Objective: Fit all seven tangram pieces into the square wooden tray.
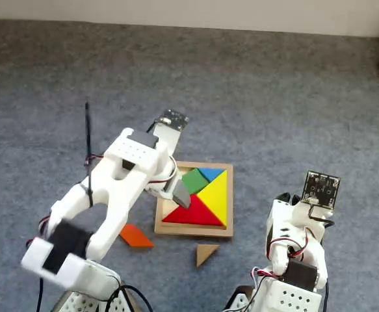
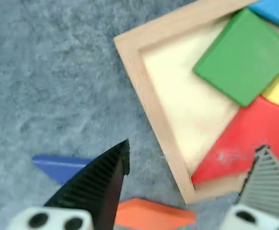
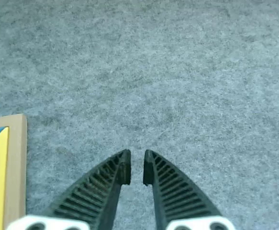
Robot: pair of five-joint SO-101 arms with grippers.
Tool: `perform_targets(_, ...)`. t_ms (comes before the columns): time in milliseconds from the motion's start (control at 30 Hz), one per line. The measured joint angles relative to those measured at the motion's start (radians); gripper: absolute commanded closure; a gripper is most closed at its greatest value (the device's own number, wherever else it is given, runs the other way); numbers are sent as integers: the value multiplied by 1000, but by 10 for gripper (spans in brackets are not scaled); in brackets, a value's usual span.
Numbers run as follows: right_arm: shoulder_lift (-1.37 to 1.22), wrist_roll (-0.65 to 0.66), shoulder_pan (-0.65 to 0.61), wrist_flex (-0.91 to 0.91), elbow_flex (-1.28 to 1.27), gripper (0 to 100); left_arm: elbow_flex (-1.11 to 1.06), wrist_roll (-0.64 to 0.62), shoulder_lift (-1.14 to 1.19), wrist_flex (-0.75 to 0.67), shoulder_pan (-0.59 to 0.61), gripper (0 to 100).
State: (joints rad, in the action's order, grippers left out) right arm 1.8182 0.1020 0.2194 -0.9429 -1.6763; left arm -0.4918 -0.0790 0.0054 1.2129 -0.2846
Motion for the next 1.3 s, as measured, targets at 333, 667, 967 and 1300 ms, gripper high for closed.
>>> perform_targets(333,0,0,0,0,0,944,-49,0,-252,170,160,622)
perform_targets(667,0,0,0,0,0,944,-221,26,-253,28,397,622)
perform_targets(967,0,0,0,0,0,944,-302,26,-253,-25,411,622)
perform_targets(1300,0,0,0,0,0,944,-307,17,-253,-68,252,622)
